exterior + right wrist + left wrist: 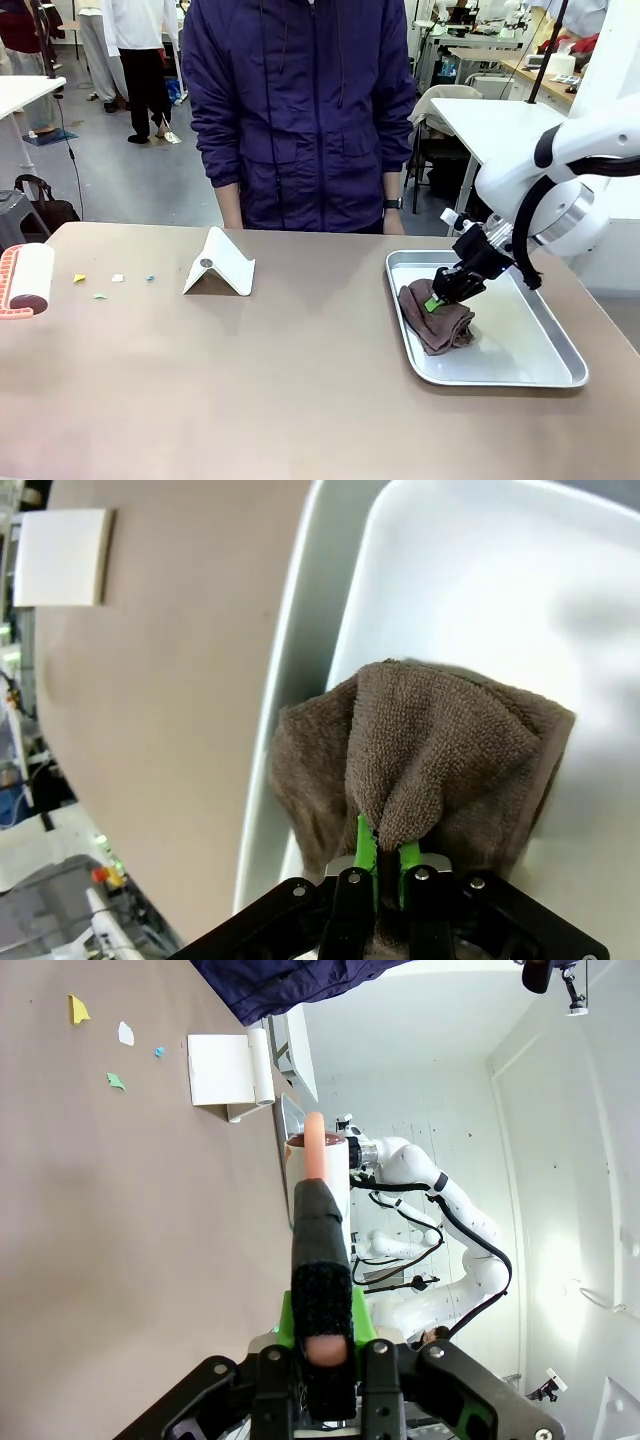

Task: Clean the surface of the table.
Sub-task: If a person points to the right, clean the right side of the table with your right hand, and if they point to the left, clean the left side with your left hand.

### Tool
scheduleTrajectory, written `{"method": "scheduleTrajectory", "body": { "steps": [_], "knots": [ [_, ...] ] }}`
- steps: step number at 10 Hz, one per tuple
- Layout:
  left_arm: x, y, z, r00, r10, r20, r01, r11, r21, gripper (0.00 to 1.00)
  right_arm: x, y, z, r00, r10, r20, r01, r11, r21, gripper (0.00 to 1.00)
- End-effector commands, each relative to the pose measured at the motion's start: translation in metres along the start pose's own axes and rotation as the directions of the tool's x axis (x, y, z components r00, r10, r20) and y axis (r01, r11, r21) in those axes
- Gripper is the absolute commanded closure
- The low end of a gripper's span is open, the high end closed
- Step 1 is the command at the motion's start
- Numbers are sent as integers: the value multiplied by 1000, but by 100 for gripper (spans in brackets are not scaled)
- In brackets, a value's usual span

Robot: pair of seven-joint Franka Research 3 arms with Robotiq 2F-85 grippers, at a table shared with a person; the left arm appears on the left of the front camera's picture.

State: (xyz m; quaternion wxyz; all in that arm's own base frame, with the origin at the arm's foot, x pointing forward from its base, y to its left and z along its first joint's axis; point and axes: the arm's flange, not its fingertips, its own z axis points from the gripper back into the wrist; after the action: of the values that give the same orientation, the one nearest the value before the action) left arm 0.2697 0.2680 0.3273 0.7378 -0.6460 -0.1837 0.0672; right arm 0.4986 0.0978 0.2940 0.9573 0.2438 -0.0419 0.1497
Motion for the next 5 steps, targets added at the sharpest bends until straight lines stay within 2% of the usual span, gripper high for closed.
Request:
{"method": "scheduleTrajectory", "body": {
  "steps": [1, 3, 4, 5],
  "knots": [
    [-3, -3, 1, 1000, -19, -5, 19, 1000, -15, 97, 0, 2, -10, 999, -32, 31, 38, 978, -204, 91],
    [-3, -3, 1, 1000, -19, -5, 19, 1000, -15, 97, -2, -2, -9, 997, -66, 49, 78, 950, -302, 91],
    [-3, -3, 1, 1000, -19, -5, 19, 1000, -15, 97, -5, -10, -2, 994, -89, 57, 101, 952, -288, 91],
    [-3, -3, 1, 1000, -19, -5, 19, 1000, -15, 97, -9, -22, 10, 994, -102, 44, 108, 978, -180, 91]
  ]
}}
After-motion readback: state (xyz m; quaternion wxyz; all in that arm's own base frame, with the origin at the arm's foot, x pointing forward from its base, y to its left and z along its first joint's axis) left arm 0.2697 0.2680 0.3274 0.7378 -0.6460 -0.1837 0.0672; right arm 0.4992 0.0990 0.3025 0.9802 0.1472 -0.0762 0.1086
